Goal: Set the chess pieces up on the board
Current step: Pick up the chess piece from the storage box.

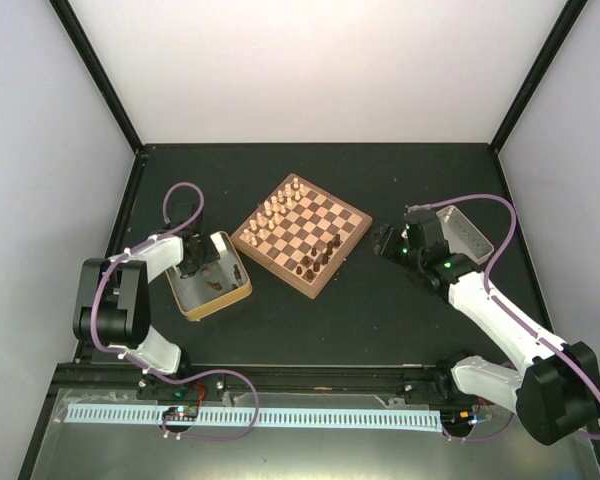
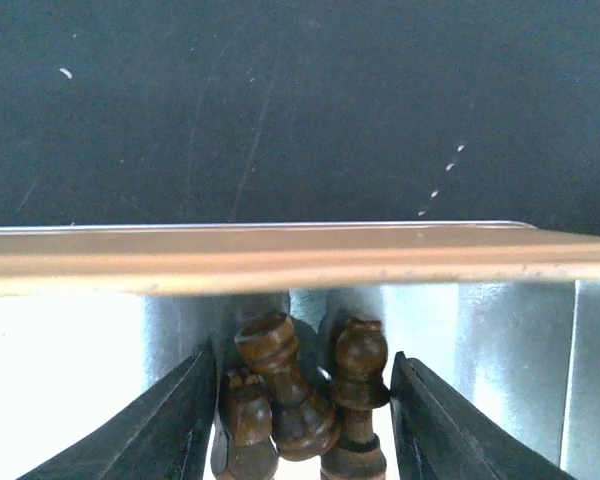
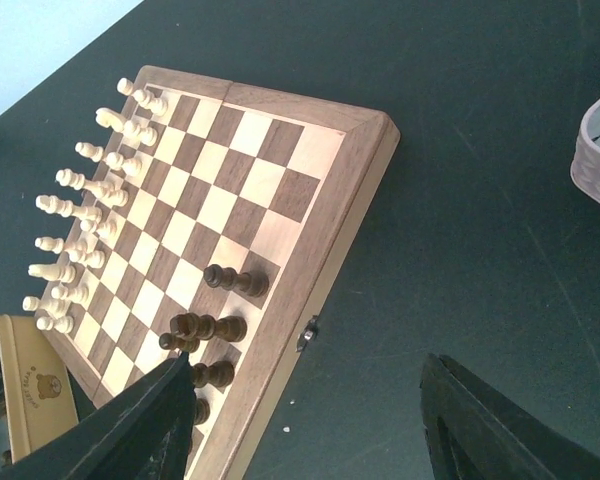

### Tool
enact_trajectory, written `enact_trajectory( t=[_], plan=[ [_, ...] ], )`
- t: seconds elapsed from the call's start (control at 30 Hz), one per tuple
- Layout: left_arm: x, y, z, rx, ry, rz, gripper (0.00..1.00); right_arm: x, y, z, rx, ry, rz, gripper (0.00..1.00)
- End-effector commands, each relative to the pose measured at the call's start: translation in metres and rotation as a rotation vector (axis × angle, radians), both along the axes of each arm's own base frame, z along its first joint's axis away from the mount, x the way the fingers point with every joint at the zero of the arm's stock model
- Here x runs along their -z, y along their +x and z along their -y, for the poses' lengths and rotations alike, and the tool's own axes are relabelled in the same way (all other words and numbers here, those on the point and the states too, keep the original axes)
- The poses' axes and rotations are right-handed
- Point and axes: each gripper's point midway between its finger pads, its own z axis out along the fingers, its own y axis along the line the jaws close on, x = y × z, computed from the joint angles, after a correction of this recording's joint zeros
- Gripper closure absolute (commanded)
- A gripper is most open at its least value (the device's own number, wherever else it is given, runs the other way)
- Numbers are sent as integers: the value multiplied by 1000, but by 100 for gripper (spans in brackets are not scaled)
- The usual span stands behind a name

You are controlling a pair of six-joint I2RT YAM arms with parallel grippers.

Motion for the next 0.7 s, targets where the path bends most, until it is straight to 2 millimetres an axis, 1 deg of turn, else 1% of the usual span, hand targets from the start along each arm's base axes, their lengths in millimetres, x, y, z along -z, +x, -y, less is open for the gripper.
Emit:
enact_trajectory(
  t=[0.0,0.1,0.27,0.37,0.53,0.67],
  plan=[
    [-3,-13,1,3,-4,-12,49,-9,3,-5,-12,20,24,38],
    [-7,-16,0,-6,0,-2,50,-10,3,-5,-14,23,26,38],
    [-7,-23,-4,-17,18,-5,60,-9,2,-5,-14,26,24,38],
    [-7,-24,-3,-11,11,-5,60,-10,2,-6,-16,27,26,38],
    [-12,-26,1,9,-3,1,51,-9,2,-6,-17,31,24,38],
    [-14,-32,-3,4,15,-2,46,-9,1,-6,-17,34,22,38]
  ],
)
